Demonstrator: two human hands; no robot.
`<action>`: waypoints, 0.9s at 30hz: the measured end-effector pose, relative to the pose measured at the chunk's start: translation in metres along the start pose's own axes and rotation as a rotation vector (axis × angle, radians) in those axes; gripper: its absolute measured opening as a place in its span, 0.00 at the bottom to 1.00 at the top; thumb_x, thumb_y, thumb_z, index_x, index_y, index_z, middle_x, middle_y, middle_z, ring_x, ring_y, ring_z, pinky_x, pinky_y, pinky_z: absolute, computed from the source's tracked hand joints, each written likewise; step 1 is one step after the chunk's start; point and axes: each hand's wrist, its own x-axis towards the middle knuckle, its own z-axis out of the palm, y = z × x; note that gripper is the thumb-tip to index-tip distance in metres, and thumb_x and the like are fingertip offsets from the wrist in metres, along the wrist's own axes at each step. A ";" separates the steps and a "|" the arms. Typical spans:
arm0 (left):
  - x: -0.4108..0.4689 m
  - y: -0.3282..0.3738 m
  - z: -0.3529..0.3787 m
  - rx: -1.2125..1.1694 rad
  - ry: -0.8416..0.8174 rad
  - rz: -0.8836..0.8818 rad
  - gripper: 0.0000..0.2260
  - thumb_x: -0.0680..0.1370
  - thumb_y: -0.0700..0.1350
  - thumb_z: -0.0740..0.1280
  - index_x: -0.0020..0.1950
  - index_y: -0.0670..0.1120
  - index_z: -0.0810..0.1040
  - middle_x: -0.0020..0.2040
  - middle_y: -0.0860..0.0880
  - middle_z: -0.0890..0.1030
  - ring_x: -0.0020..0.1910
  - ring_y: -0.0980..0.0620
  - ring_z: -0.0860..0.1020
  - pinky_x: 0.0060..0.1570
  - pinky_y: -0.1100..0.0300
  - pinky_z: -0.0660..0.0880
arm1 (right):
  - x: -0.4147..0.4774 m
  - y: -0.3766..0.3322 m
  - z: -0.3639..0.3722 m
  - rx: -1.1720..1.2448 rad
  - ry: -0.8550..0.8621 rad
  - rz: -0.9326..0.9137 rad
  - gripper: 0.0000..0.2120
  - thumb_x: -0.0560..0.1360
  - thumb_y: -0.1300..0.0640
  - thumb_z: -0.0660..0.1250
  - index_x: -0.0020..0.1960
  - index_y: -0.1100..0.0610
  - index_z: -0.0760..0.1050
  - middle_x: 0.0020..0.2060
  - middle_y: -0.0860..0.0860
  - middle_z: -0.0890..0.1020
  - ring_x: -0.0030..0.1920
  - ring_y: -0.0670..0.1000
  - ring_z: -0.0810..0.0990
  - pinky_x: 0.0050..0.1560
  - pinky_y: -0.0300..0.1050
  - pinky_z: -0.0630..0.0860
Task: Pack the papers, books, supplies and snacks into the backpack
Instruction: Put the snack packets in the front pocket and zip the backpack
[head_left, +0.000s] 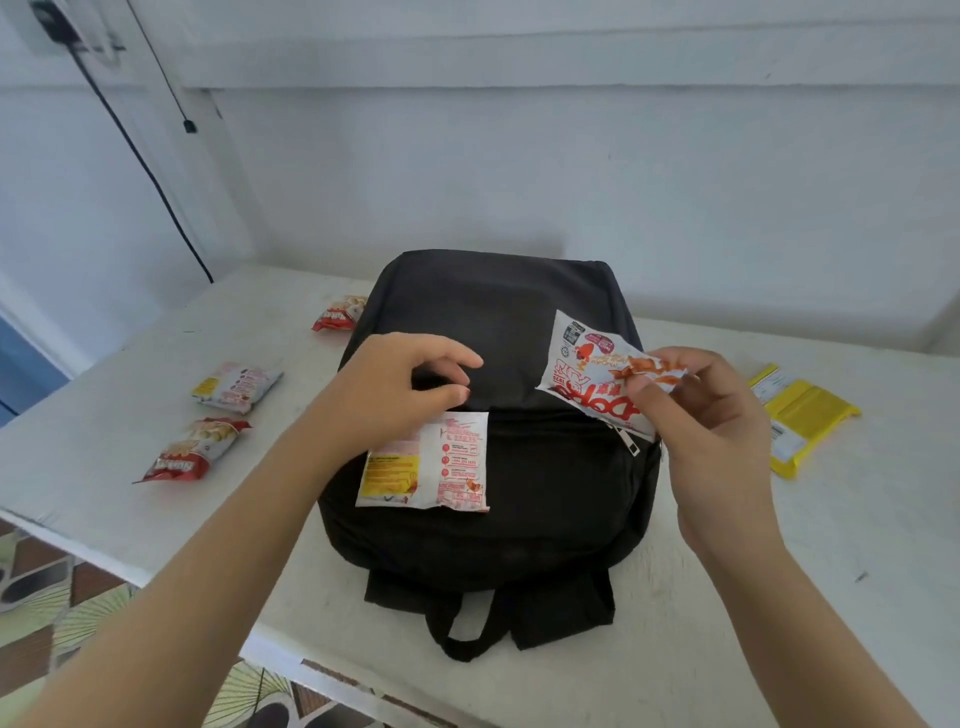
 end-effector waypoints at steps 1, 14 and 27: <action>0.007 -0.002 -0.002 -0.001 -0.063 0.010 0.13 0.74 0.44 0.70 0.55 0.59 0.76 0.43 0.64 0.79 0.45 0.69 0.75 0.49 0.75 0.62 | -0.001 0.001 0.002 -0.007 0.005 -0.005 0.14 0.72 0.65 0.69 0.39 0.45 0.79 0.41 0.46 0.84 0.47 0.47 0.84 0.39 0.36 0.79; 0.043 -0.012 -0.011 0.006 -0.097 0.291 0.15 0.73 0.44 0.71 0.38 0.66 0.74 0.46 0.63 0.80 0.46 0.78 0.71 0.48 0.78 0.60 | -0.012 -0.001 0.019 -0.011 0.092 -0.096 0.10 0.63 0.45 0.76 0.42 0.43 0.80 0.44 0.46 0.84 0.50 0.49 0.83 0.42 0.37 0.79; 0.059 -0.003 -0.032 -0.190 0.253 0.353 0.11 0.71 0.43 0.73 0.48 0.59 0.80 0.39 0.63 0.81 0.47 0.70 0.76 0.55 0.82 0.61 | -0.016 0.027 0.039 -1.369 -0.089 -0.747 0.06 0.73 0.52 0.70 0.47 0.51 0.84 0.42 0.51 0.78 0.44 0.51 0.74 0.48 0.39 0.59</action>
